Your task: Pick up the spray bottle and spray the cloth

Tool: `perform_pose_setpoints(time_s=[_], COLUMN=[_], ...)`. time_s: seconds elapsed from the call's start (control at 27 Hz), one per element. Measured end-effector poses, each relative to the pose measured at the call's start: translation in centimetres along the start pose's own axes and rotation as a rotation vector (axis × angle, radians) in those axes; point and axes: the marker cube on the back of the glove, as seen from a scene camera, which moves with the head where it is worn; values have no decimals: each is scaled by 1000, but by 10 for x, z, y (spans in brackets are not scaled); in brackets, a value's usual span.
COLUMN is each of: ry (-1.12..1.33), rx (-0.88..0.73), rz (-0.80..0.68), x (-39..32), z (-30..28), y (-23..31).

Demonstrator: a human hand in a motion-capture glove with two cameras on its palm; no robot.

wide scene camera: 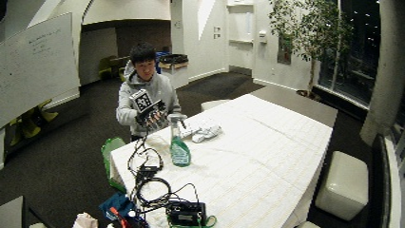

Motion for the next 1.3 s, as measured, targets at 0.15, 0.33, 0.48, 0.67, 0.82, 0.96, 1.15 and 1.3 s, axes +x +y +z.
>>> perform_pose_setpoints(time_s=[0.15,0.33,0.48,0.67,0.82,0.96,1.15,1.3], ry=[-140,-301,-418,-597,-715,-751,-771,-811], rx=[20,145,21,-87,-123,-127,-115,-98], rz=[36,76,38,57,67,67,65,68], x=[7,11,16,20,23,24,23,20], z=[0,8,15,23,31,38,45,50], y=[-14,-43,-54,-72,-87,-100,-114,-123])
